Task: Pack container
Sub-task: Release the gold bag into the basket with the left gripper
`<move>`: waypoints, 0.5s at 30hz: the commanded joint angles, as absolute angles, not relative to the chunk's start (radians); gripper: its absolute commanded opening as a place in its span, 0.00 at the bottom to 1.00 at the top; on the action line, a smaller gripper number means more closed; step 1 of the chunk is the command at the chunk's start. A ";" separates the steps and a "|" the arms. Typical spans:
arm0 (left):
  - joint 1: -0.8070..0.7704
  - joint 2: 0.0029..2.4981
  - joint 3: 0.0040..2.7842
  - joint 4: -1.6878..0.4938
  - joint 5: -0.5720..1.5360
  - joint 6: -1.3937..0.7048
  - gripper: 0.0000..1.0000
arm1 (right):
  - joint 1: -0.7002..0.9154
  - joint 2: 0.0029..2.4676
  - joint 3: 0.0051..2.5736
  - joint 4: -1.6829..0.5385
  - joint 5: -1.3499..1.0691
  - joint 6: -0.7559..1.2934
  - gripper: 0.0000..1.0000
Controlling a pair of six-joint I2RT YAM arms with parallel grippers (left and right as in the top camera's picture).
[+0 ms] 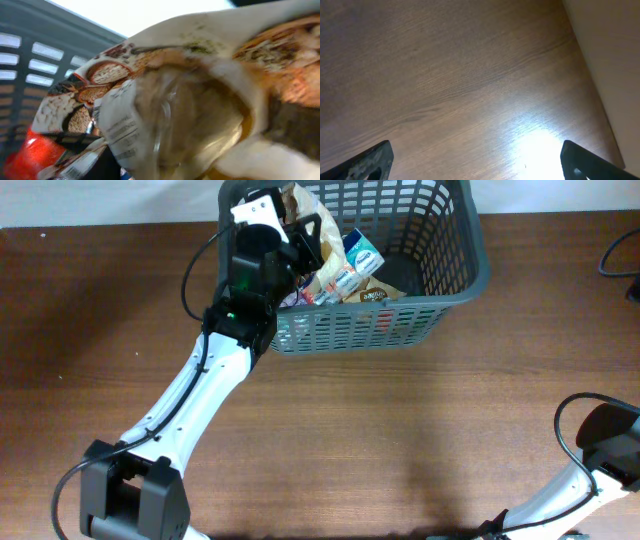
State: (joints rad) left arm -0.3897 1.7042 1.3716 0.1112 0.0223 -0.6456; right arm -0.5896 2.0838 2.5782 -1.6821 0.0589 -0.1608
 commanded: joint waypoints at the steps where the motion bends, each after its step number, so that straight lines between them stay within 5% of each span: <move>1: -0.385 1.707 1.379 0.091 -0.012 -0.509 0.50 | -0.590 2.086 2.571 -1.680 0.053 -0.155 0.99; 3: -0.381 1.707 1.379 0.076 -0.015 -0.470 0.71 | -0.590 2.086 2.571 -1.680 0.053 -0.155 0.99; 7: -0.371 1.707 1.380 0.066 -0.014 -0.465 0.96 | -0.590 2.086 2.571 -1.680 0.053 -0.155 0.99; 15: -0.328 1.620 1.408 0.052 -0.012 -0.374 0.99 | -0.590 2.086 2.571 -1.680 0.053 -0.155 0.99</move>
State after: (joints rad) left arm -0.3481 1.6985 1.3727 0.0597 -0.0071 -0.4667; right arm -0.5896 2.0838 2.5782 -1.6825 0.0589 -0.1608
